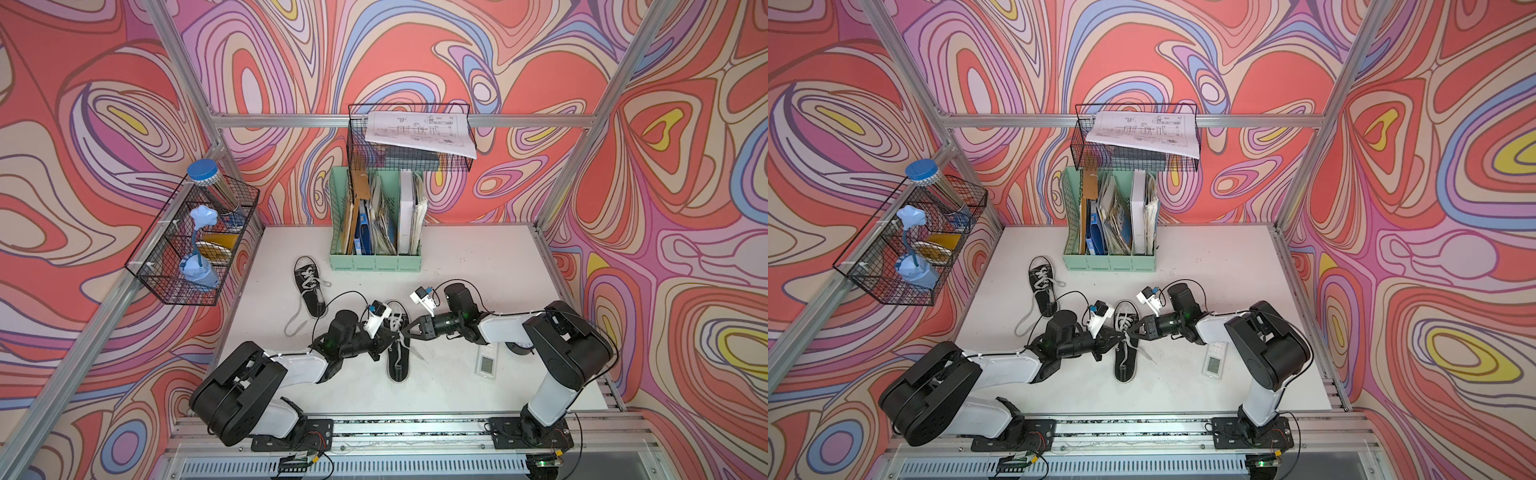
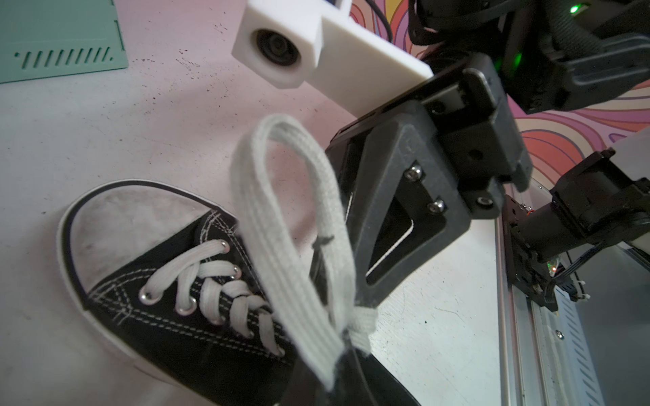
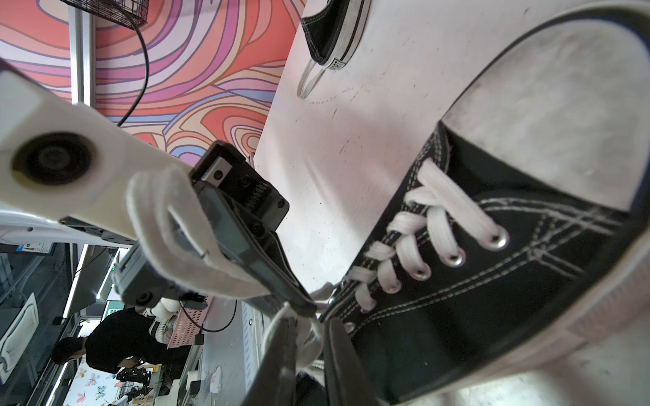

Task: Tie the shoes
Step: Cross the shoelace with the shoelace.

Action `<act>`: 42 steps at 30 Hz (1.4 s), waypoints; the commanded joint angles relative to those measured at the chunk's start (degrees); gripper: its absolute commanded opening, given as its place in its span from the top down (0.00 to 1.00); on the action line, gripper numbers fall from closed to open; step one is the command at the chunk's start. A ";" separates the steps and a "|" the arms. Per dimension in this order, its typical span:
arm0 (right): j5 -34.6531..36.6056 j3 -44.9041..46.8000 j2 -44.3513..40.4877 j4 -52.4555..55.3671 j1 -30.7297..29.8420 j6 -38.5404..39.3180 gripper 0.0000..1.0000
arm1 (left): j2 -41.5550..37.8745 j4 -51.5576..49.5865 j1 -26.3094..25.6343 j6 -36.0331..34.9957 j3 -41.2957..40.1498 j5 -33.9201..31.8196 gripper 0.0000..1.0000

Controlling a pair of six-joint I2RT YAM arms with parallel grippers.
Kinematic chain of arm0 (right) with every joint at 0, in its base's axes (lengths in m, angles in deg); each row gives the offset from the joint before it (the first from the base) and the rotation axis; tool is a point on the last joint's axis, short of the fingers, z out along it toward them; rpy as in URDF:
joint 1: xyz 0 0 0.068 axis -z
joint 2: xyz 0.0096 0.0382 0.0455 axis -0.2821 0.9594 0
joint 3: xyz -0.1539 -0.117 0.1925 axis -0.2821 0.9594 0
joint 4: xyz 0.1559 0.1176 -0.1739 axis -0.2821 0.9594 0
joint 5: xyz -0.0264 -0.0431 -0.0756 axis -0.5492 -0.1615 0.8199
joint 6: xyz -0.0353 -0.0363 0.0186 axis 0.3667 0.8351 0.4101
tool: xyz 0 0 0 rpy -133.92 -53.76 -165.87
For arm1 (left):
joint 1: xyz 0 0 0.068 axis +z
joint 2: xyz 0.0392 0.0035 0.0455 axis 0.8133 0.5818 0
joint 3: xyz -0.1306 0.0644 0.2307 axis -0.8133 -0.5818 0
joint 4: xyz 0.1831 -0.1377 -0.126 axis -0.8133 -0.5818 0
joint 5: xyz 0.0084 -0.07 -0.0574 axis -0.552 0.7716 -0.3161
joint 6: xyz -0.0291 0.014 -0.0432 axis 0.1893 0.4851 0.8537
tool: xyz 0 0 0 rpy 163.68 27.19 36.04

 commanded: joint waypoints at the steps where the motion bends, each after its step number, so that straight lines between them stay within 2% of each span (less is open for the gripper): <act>1: -0.82 1.42 0.99 -3.64 -0.86 -1.93 0.83 | 0.84 7.84 0.12 2.93 -0.54 1.76 1.00; 12: -0.57 2.88 0.99 -6.61 -0.86 -4.14 0.83 | 0.55 7.27 0.19 2.37 -1.13 -1.71 1.00; 22: -1.61 1.47 4.19 -10.12 -1.62 -6.48 0.81 | 0.34 6.98 0.19 2.63 -1.08 -0.54 1.00; 26: -0.94 1.45 3.95 -9.60 -1.65 -5.90 0.85 | 0.38 6.90 0.20 2.55 -1.08 -0.35 1.00; 29: 0.29 1.30 3.13 -7.44 -1.65 -4.45 0.89 | 0.27 6.90 0.20 2.55 -1.08 -0.03 1.00; 34: 4.17 0.53 1.68 -1.27 -1.58 -0.38 1.00 | -0.37 5.64 0.20 2.12 -1.06 0.10 1.00; 38: 7.05 0.23 -1.57 2.08 -1.56 1.97 1.00 | -0.81 4.42 0.20 1.69 -1.12 0.13 1.00; 42: 9.05 -0.62 -3.37 6.69 -1.48 4.94 1.00 | -1.29 2.90 0.29 1.16 -1.29 -0.45 0.96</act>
